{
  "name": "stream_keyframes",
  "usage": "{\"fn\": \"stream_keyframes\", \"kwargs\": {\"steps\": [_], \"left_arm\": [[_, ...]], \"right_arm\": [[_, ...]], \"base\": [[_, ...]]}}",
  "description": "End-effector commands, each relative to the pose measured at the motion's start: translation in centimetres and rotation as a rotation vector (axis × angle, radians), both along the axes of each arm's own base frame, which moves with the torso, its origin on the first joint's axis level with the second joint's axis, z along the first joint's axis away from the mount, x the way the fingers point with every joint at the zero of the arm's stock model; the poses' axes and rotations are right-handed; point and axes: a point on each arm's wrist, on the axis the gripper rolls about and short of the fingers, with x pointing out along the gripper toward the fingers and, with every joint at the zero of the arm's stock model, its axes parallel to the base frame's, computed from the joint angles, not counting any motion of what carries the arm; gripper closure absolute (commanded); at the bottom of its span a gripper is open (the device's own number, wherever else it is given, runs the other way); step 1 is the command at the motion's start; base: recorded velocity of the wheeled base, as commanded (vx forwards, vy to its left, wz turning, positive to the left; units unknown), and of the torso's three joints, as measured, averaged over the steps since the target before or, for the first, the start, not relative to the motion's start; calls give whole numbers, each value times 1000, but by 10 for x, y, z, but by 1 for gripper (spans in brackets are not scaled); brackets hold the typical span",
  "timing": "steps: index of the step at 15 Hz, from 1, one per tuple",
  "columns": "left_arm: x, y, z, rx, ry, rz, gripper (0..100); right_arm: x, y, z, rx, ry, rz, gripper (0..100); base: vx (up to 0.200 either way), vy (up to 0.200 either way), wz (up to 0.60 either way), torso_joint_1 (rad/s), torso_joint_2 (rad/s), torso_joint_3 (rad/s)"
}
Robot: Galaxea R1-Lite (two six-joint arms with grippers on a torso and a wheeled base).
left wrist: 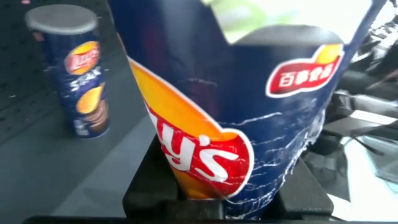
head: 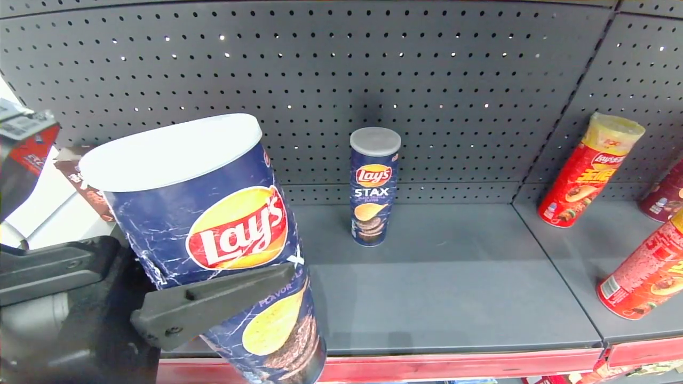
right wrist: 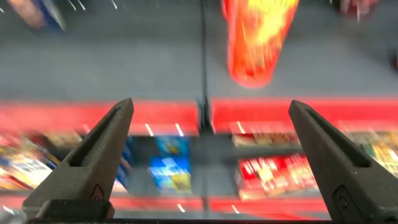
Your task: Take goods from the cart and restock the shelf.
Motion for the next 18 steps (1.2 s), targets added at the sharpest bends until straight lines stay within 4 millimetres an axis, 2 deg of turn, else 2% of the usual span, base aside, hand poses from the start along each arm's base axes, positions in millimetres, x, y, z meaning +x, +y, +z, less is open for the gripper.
{"fn": "stream_keyframes", "kwargs": {"steps": [1, 3, 6, 9, 11, 13, 16, 18], "left_arm": [[5, 7, -6, 9, 10, 48, 100], [7, 11, -4, -15, 0, 74, 100], [8, 11, -2, -38, 24, 77, 100], [8, 12, -8, -25, 44, 82, 100], [8, 11, -7, -28, 40, 82, 100], [10, 11, -8, -28, 52, 80, 100], [12, 9, -9, -23, 60, 80, 100], [12, 9, -10, -27, 73, 80, 100]], "right_arm": [[38, 5, 95, 35, 82, 227, 0], [54, 8, 88, -26, 173, 312, 0], [84, 19, 99, -174, 223, 449, 0], [116, 40, 95, -196, 313, 581, 0], [131, 49, 95, -198, 326, 606, 0], [156, 65, 99, -194, 354, 643, 0], [198, 85, 102, -176, 309, 658, 0], [223, 88, 101, -148, 227, 771, 0]], "base": [[0, 0, 0, 0, 0, 0], [0, 0, 0, 0, 0, 0], [0, 0, 0, 0, 0, 0], [0, 0, 0, 0, 0, 0], [0, 0, 0, 0, 0, 0], [0, 0, 0, 0, 0, 0], [0, 0, 0, 0, 0, 0], [0, 0, 0, 0, 0, 0]]}}
